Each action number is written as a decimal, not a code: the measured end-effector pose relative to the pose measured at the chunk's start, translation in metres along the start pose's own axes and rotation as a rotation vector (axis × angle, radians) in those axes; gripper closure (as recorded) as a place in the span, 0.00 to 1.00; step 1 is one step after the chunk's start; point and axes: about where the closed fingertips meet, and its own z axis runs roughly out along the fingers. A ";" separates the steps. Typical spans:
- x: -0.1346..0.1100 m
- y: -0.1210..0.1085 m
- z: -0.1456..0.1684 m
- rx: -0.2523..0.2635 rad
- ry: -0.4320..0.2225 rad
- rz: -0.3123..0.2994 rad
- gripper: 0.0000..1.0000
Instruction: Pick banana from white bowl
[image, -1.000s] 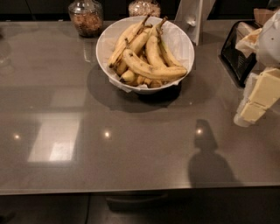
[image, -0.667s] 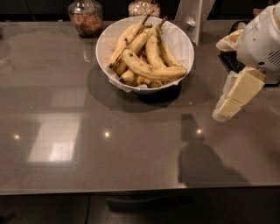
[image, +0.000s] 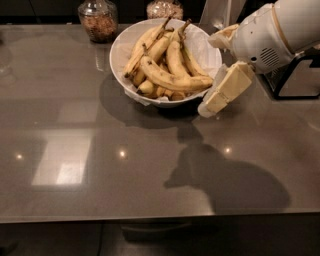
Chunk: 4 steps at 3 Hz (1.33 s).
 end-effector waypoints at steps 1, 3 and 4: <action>0.000 0.000 0.000 0.000 0.000 0.000 0.00; -0.013 -0.015 0.028 0.037 -0.073 -0.019 0.05; -0.021 -0.026 0.050 0.041 -0.110 -0.025 0.24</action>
Offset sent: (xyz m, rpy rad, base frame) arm 0.0132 0.0052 -0.0035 0.0503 -0.0607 -0.0294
